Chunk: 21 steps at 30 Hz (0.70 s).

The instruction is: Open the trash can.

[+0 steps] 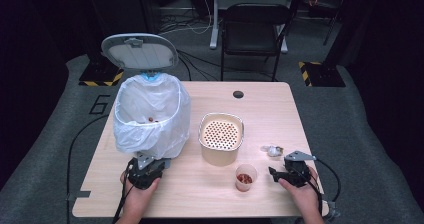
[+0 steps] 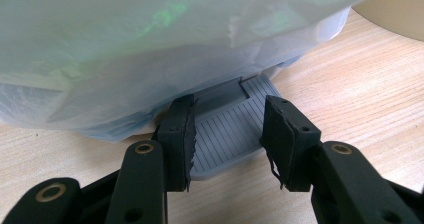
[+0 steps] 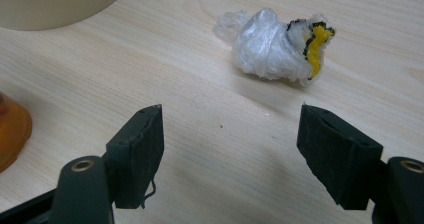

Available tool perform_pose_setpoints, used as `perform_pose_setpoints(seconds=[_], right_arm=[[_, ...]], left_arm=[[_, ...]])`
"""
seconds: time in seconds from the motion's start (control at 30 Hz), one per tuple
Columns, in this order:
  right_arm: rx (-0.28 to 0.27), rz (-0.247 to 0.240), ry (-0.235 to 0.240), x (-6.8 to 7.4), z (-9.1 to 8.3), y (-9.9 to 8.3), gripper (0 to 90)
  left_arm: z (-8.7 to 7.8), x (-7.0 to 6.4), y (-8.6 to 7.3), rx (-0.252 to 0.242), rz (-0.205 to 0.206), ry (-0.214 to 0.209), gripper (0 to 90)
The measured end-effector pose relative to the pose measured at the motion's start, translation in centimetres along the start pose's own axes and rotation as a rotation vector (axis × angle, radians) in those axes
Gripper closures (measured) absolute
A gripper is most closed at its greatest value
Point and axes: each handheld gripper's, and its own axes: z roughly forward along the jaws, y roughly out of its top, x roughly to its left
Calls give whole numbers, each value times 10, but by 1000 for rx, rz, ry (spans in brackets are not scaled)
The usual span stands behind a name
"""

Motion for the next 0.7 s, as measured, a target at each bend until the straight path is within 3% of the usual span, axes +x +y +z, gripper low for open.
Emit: perform_pose_setpoints(seconds=[0.23,0.4,0.7], right_arm=[[-4,9,6,1,-5,8,269],[-17,5,-5,-8,-11,23,280],[-17,31,-13,-25,1,39,341]], left_arm=[[-1,1,0,3,7,-6,563],[-1,1,-1,0,6,-6,563],[0,1,0,-3,5,-4,563]])
